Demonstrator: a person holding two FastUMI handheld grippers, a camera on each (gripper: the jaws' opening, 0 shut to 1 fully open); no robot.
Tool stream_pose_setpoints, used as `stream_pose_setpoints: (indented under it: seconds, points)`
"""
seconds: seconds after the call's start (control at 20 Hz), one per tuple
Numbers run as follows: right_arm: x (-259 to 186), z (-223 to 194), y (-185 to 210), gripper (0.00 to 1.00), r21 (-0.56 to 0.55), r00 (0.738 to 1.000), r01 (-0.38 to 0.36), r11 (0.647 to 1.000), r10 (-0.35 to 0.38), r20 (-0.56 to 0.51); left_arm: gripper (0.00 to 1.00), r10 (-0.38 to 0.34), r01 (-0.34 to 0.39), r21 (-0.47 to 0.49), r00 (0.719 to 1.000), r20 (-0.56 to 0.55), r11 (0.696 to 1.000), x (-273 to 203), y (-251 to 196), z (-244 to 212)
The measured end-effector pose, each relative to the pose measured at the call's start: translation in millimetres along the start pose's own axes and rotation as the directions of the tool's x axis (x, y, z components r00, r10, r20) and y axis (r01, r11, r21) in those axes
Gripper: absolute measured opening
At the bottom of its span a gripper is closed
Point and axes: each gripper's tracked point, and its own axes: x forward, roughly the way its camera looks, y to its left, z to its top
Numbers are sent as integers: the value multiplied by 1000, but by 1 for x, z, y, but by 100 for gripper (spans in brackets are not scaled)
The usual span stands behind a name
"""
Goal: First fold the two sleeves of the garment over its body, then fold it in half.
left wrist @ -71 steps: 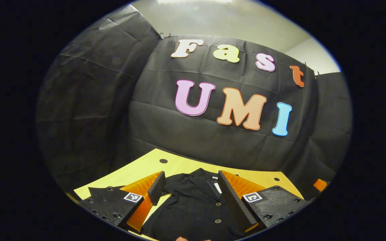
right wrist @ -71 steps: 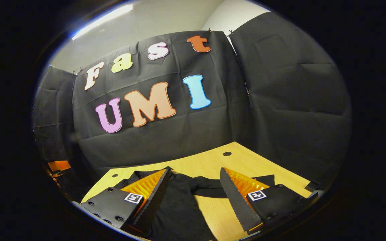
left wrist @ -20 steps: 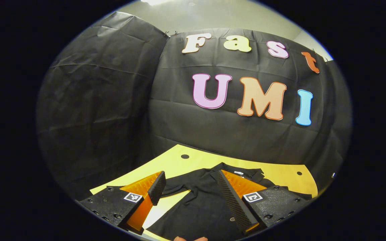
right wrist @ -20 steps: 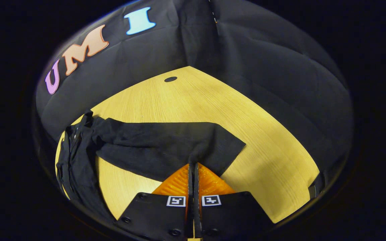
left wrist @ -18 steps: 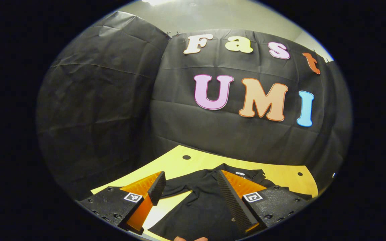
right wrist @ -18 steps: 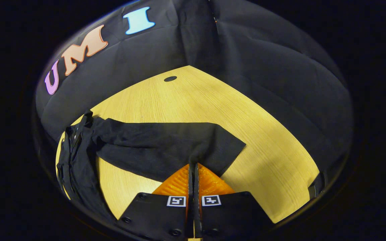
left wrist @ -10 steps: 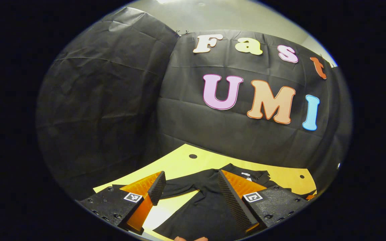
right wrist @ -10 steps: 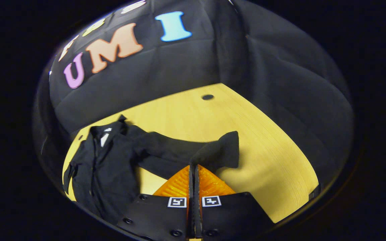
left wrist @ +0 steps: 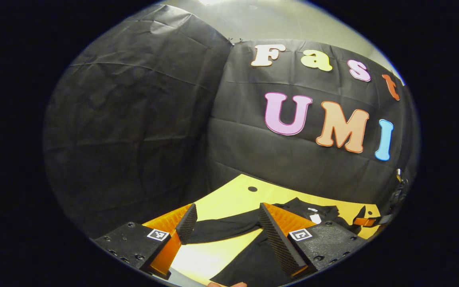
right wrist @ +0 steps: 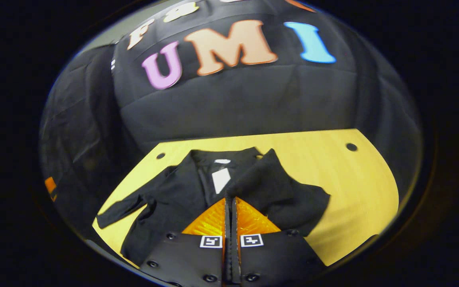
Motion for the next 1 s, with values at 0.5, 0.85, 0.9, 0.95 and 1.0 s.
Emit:
stream_pose_setpoints:
  seconds: [0.5, 0.85, 0.9, 0.95, 1.0]
  points:
    - [123, -38, 117, 2, -136, 943, -82, 987, 32, -332, 93, 55, -54, 21, 998, -38, 998, 5, 71, -22]
    - [139, -78, 122, 0, -159, 912, -47, 986, -23, -409, 93, 64, -64, 4, 996, -62, 998, 13, 85, -31]
    - [139, -78, 124, 3, -153, 911, -55, 987, -13, -413, 93, 62, -62, -1, 996, -62, 998, 15, 85, -32]
    - [136, -76, 130, 5, -130, 907, -83, 988, 21, -422, 93, 60, -60, -3, 996, -63, 998, 16, 84, -34]
    - [134, -79, 139, 26, -105, 900, -119, 987, 62, -432, 93, 59, -59, -5, 996, -68, 998, 18, 85, -35]
